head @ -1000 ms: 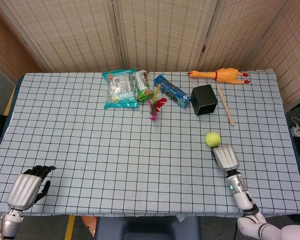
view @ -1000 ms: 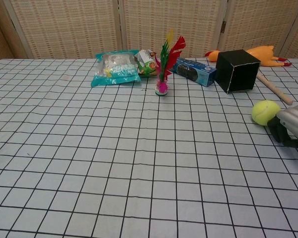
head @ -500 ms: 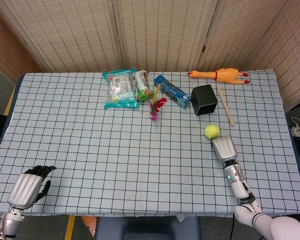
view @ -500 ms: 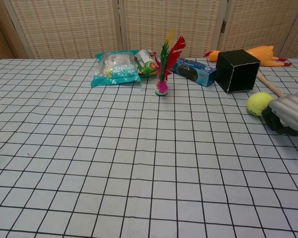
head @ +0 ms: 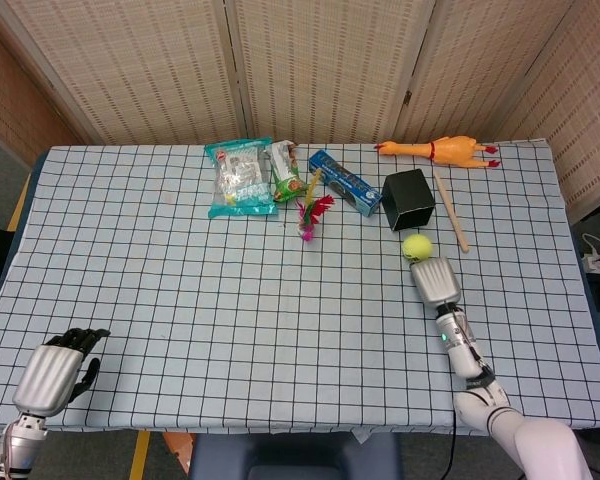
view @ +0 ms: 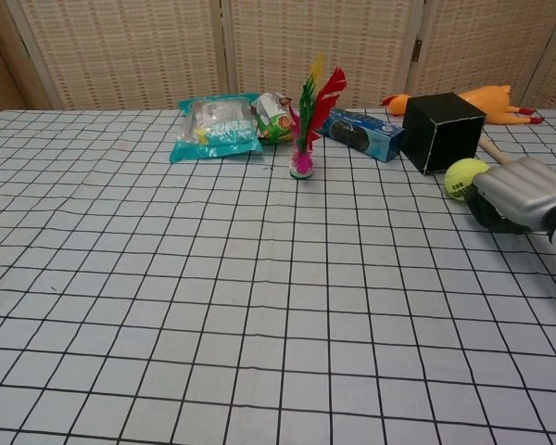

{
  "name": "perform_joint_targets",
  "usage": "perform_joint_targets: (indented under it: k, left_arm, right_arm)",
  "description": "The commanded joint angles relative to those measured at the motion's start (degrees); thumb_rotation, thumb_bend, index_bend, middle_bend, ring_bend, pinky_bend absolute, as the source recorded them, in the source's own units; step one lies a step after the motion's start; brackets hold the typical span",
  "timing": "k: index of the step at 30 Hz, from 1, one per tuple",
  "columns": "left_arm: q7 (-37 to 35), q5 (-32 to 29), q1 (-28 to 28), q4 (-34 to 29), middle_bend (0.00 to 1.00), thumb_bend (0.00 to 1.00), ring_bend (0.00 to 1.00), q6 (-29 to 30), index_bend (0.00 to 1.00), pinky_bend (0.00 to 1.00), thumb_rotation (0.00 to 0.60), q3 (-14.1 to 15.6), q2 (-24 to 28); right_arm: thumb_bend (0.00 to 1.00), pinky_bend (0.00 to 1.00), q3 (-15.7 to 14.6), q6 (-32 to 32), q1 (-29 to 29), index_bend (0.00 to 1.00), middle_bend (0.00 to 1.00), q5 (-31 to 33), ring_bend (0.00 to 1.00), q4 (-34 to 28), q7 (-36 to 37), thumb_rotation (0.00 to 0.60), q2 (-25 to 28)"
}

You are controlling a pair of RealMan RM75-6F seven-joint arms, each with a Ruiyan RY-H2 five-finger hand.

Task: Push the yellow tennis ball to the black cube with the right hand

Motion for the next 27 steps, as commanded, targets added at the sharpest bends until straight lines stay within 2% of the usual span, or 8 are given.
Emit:
perform_joint_targets:
  k: [1,9,27]
  left_arm:
    - [-0.19,-0.9,-0.12,0.31,0.37,0.52,0.31,-0.67,0.3,0.52,0.6,-0.15,-0.1]
    - [-0.36,-2.27,-0.44,0.83,0.37,0.52,0.31,-1.76,0.3,0.52,0.6,-0.45,-0.42]
    - [-1.18,-4.95,-0.84,1.91,0.37,0.52,0.31,-3.58,0.3,0.52,0.6,-0.86,-0.79]
  right_arm:
    - [1.0,1.0,0.35,-0.62,0.84,0.93,0.77,0.4,0.75,0.58,-0.57,0.6,-0.05]
    - [1.0,1.0,0.93,-2.91,3.18,0.93,0.77,1.29,0.75,2.46,-1.13,0.6,-0.96]
    - [1.0,1.0,2.47,-8.28,8.37,0.93,0.77,3.48,0.74,12.05,-0.42,0.6,-5.67]
